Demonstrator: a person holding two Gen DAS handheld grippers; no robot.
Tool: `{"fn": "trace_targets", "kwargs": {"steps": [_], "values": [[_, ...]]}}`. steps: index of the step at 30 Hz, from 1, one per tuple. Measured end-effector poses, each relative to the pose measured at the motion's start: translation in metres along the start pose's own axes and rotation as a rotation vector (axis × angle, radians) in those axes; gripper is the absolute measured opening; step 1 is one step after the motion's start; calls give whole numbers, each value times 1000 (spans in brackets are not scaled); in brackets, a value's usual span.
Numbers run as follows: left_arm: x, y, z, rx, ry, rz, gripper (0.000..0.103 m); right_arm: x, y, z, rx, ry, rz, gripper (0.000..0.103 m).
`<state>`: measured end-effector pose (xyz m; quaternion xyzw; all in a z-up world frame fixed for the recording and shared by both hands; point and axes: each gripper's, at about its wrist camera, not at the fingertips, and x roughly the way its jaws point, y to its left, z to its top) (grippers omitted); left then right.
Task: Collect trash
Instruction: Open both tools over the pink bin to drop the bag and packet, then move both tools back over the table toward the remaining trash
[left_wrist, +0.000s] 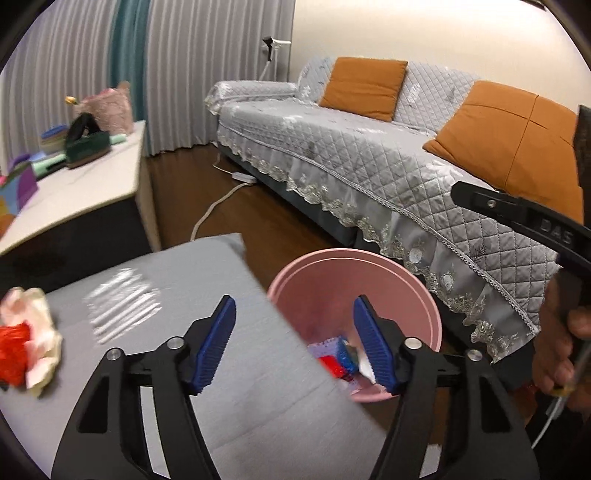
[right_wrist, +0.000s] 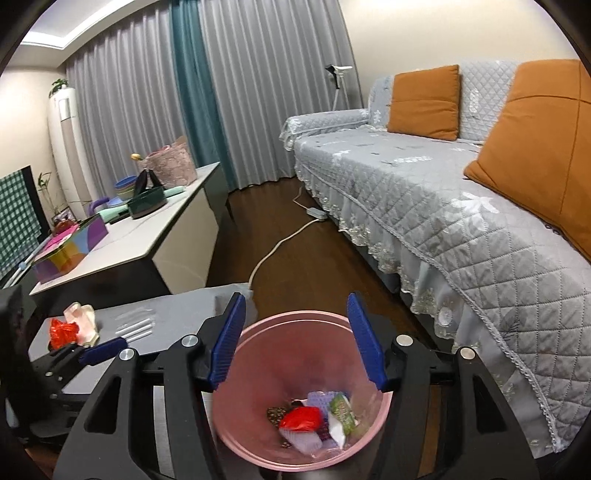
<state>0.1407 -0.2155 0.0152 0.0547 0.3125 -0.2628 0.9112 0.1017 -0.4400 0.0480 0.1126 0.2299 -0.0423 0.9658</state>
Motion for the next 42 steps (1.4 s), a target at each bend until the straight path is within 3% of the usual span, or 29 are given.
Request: {"fn": "trace_targets", "kwargs": {"steps": [9, 15, 30, 42], "values": [[-73, 54, -10, -28, -56, 89, 46, -2, 47, -4, 10, 1, 111, 47], [-111, 98, -17, -81, -102, 163, 46, 5, 86, -10, -31, 19, 174, 36], [-141, 178, -58, -235, -128, 289, 46, 37, 154, -29, -82, 93, 269, 26], [-137, 221, -71, -335, -119, 364, 46, 91, 196, -42, -106, 173, 323, 26]]}}
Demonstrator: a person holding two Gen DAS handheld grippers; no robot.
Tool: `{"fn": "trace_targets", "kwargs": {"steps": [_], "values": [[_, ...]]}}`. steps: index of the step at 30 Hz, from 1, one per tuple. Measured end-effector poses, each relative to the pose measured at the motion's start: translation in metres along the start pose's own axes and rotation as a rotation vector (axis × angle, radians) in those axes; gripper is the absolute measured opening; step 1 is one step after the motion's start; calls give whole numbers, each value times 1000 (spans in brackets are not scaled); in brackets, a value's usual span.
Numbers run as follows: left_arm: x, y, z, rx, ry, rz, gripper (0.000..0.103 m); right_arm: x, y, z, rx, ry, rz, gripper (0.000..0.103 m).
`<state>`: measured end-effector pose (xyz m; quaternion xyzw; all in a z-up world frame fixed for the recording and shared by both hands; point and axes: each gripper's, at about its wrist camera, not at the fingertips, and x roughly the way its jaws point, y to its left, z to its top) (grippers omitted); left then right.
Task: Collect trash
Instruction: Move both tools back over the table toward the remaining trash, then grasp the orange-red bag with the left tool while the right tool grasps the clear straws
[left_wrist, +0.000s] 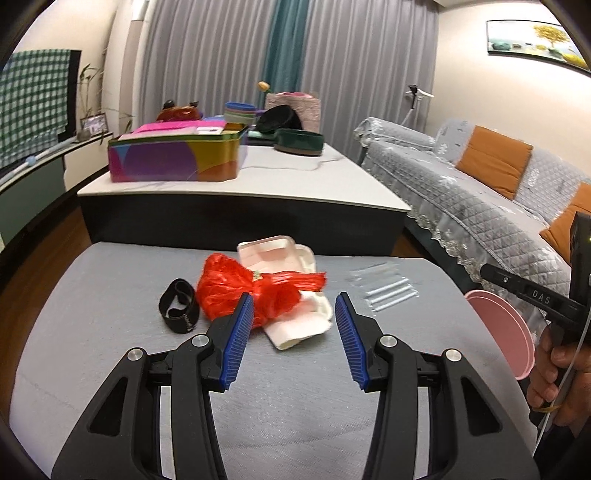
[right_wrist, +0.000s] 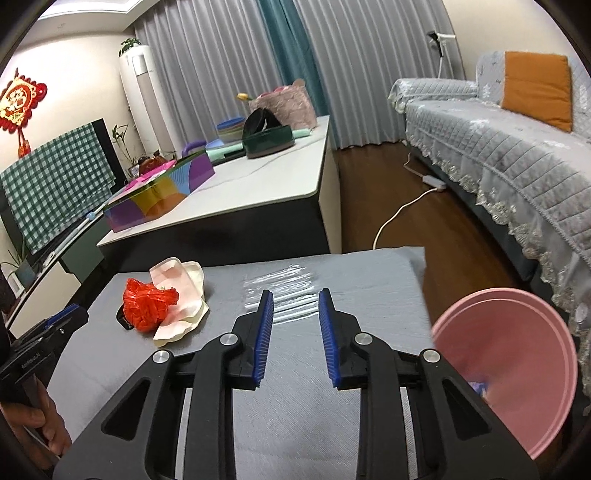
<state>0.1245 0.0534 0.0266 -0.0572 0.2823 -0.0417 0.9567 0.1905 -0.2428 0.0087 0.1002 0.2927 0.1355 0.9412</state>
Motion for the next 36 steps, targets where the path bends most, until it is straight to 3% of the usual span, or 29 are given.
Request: {"fn": "trace_targets", "kwargs": {"steps": [9, 17, 19, 21, 32, 36], "values": [[35, 26, 5, -62, 30, 69, 46, 68, -1, 5, 2, 89, 19, 27], [71, 46, 10, -79, 64, 118, 46, 124, -10, 20, -6, 150, 3, 52], [77, 52, 12, -94, 69, 128, 49, 134, -10, 23, -16, 164, -1, 54], [84, 59, 14, -112, 73, 138, 58, 143, -10, 25, -17, 180, 2, 55], [109, 63, 14, -118, 122, 118, 61, 167, 3, 24, -102, 281, 31, 55], [110, 60, 11, -109, 137, 109, 49, 166, 8, 23, -125, 288, 26, 36]]}}
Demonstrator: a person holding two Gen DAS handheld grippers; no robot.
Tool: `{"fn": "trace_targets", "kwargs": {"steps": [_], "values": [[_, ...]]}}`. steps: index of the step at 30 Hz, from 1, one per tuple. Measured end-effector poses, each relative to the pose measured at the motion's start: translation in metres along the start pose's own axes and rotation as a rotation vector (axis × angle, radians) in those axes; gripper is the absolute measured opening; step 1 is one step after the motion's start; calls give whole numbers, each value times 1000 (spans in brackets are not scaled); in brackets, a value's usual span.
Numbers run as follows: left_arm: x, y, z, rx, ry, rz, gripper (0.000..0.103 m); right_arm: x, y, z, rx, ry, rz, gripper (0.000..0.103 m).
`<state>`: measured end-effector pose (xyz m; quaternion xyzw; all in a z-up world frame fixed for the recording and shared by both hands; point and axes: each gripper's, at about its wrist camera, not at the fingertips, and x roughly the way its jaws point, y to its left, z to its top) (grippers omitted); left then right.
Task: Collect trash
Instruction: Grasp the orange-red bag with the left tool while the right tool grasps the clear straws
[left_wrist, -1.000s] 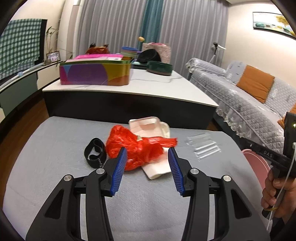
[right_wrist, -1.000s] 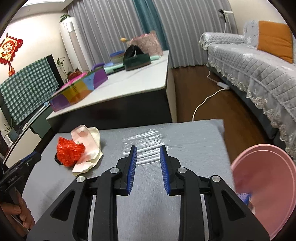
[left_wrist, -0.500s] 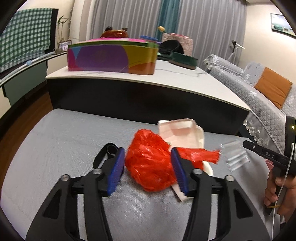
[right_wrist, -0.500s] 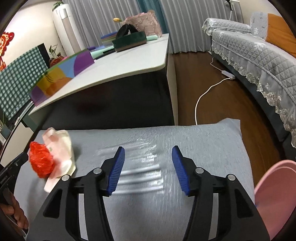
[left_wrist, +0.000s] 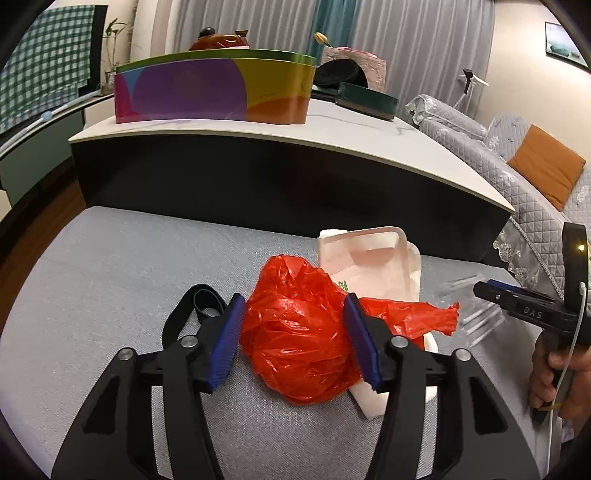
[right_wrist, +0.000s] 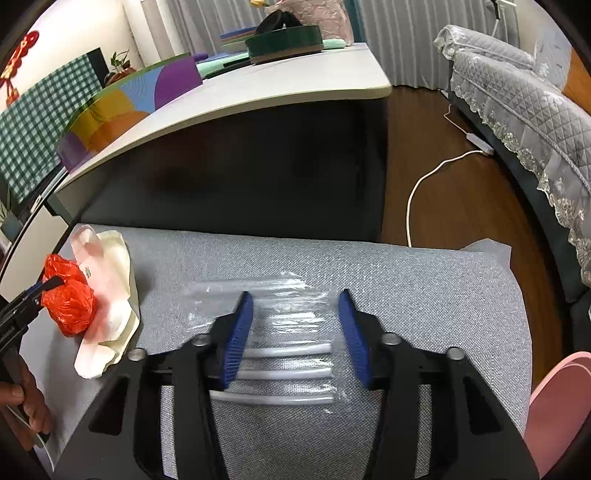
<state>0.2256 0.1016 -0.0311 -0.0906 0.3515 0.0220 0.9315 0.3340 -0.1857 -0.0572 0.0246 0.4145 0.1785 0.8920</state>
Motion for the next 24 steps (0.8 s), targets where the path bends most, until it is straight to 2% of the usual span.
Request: {"fn": "trace_targets", "kwargs": {"steps": [1, 2, 3, 4, 13, 24], "values": [[-1, 0, 0, -1, 1, -2, 47, 0, 1, 0, -5, 5, 3, 27], [-2, 0, 0, -3, 1, -5, 45, 0, 3, -1, -11, 7, 8, 23], [-3, 1, 0, 0, 1, -7, 42, -1, 4, -2, -17, 12, 17, 8], [-4, 0, -1, 5, 1, -6, 42, -3, 5, -4, -19, 10, 23, 1], [-27, 9, -2, -22, -30, -17, 37, -32, 17, -12, -31, -40, 73, 0], [-55, 20, -3, -23, -63, -26, 36, -63, 24, -31, -30, -63, 35, 0]]}}
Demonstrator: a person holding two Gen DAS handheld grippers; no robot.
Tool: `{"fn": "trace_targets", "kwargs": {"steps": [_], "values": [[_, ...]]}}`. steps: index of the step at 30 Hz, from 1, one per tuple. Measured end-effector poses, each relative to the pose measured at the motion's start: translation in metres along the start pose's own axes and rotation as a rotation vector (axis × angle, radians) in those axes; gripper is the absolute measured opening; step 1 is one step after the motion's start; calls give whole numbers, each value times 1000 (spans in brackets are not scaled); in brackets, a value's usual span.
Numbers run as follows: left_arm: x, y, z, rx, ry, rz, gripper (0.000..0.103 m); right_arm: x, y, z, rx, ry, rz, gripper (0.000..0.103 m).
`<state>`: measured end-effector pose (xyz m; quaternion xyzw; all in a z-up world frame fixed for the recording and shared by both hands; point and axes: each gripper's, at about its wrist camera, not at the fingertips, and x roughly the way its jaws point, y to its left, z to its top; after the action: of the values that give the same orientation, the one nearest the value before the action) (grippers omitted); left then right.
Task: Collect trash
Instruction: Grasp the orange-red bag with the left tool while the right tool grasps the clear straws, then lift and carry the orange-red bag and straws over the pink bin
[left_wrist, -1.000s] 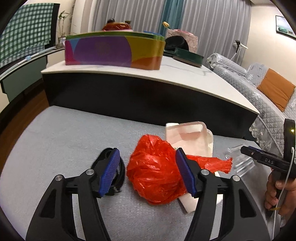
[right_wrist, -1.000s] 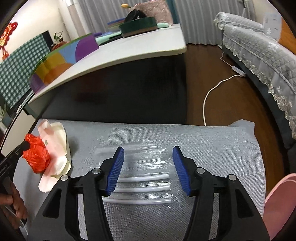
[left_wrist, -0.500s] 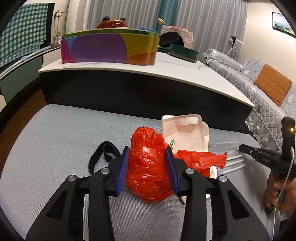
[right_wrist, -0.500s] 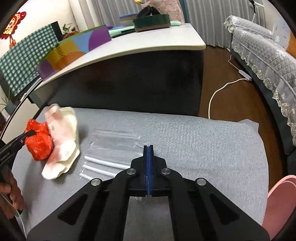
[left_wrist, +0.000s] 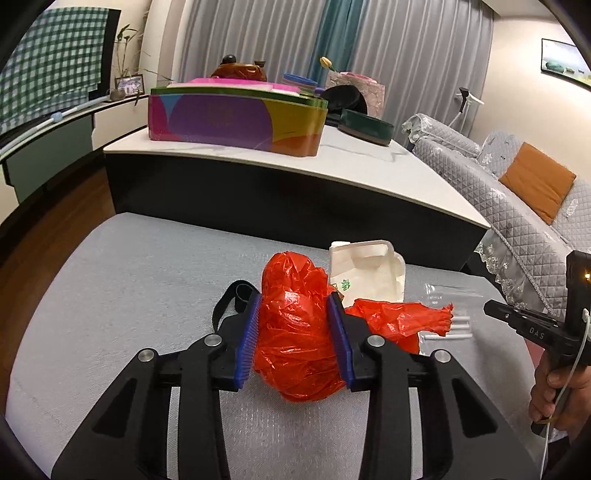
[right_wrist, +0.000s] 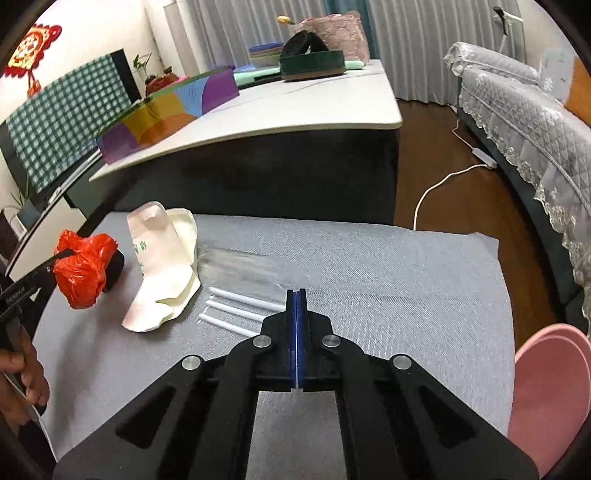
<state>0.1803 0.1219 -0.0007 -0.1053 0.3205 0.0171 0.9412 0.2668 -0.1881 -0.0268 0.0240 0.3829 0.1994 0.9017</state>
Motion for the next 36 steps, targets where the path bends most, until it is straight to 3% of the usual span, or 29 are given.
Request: {"fn": "trace_targets", "kwargs": {"steps": [18, 36], "values": [[-43, -26, 4, 38, -71, -75, 36, -115, 22, -8, -37, -156, -39, 0], [-77, -99, -27, 183, -93, -150, 36, -212, -7, -39, 7, -291, -109, 0]]}}
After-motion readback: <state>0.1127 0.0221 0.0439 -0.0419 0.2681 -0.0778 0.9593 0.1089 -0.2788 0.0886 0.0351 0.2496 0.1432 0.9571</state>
